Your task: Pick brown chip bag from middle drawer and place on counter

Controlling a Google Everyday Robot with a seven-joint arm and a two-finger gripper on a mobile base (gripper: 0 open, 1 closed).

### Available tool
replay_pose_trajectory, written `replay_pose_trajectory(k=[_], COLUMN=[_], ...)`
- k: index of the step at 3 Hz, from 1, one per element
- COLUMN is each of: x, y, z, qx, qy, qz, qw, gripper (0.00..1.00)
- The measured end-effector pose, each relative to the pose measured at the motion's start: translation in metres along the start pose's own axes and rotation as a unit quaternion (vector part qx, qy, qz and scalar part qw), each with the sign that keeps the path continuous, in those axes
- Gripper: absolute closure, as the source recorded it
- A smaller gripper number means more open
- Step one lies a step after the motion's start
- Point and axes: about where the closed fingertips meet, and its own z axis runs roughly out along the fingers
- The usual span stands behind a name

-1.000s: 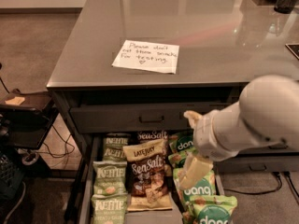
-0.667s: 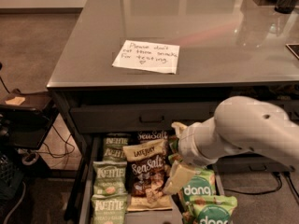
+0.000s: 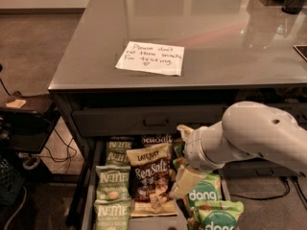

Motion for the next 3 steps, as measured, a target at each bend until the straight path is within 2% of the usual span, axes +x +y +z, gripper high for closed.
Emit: replay_pose_trajectory(k=[1, 3], x=[0.016, 0.024], y=[0.006, -0.018], z=[0.04, 0.161], qx=[-0.003, 0.03], qy=[-0.007, -0.048], qz=[-0.04, -0.114], qw=[0.9992, 0.9919], gripper=[0.0, 0.0])
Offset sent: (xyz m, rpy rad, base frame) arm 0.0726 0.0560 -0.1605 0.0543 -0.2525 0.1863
